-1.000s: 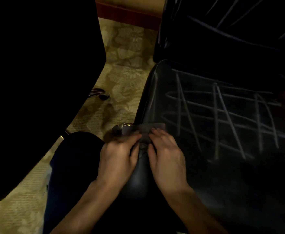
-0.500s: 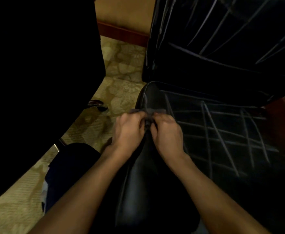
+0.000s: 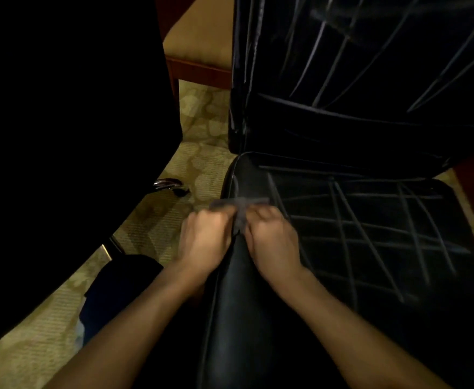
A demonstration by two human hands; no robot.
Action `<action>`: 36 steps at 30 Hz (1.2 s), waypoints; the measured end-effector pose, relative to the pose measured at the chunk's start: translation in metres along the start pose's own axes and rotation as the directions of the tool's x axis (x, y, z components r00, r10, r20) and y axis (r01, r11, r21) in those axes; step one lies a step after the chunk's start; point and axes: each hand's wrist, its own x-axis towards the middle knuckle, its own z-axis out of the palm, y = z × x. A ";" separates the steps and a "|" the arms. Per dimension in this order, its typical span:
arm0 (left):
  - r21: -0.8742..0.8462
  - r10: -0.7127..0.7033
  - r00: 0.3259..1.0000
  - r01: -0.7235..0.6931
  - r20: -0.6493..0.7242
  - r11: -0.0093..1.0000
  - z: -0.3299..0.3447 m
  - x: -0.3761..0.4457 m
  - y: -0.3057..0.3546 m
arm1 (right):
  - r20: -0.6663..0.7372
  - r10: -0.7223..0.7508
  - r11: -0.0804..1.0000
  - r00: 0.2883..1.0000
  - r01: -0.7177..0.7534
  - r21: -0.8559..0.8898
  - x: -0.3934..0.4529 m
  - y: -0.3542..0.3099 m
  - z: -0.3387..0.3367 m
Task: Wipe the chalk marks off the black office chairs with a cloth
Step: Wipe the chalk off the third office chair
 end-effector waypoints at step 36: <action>-0.261 0.252 0.958 -0.279 -0.134 0.924 0.012 -0.031 0.001 | 0.020 0.032 0.998 0.999 -0.033 0.047 -0.048 0.007 -0.025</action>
